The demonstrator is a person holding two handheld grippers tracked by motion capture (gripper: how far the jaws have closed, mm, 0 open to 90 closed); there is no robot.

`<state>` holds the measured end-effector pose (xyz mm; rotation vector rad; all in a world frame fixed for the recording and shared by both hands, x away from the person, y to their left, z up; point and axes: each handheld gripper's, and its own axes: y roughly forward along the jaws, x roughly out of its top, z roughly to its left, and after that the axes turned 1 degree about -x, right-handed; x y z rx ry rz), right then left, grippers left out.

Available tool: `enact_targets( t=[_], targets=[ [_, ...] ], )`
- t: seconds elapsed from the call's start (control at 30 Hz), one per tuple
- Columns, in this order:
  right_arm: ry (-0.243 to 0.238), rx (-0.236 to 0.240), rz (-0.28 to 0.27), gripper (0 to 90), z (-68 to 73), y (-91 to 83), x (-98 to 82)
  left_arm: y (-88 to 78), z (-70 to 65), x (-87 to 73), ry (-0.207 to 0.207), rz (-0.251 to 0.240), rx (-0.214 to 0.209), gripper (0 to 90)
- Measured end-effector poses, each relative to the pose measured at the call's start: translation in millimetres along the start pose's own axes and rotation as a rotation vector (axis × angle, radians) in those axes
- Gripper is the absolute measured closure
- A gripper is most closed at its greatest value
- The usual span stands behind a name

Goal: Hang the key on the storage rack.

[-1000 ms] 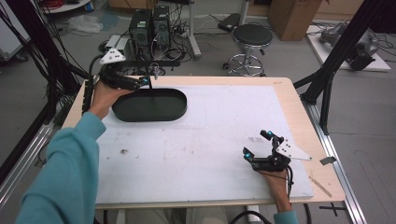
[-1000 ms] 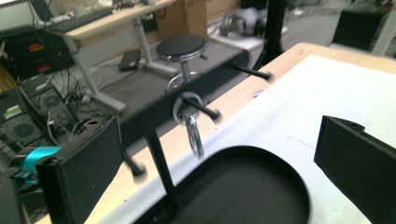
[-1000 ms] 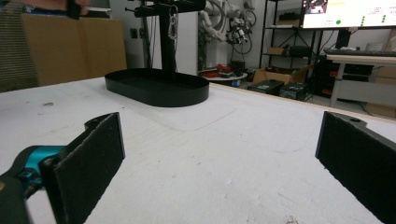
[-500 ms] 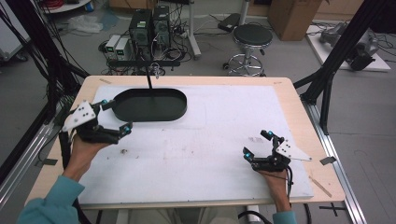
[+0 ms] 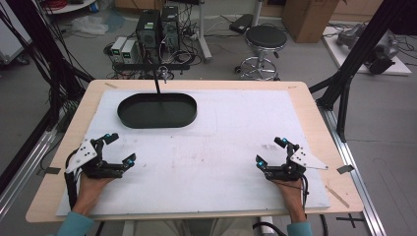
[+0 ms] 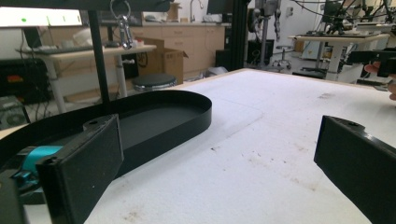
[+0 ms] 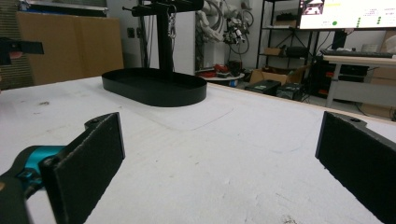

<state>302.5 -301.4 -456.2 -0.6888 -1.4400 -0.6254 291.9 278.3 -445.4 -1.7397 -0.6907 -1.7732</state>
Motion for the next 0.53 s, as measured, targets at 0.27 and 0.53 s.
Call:
enact_targets(
  t=[0.27,0.53],
  targets=[
    [-0.003,-0.001,0.000,0.6,0.0,0.0,0.0,-6.1,-2.2,-12.1,-0.008,-0.045,0.029,1.7],
    [-0.019,-0.005,0.003,0.7,1.6,0.6,0.0,-7.4,-3.4,-12.9,-0.004,-0.061,0.051,1.7]
  ],
)
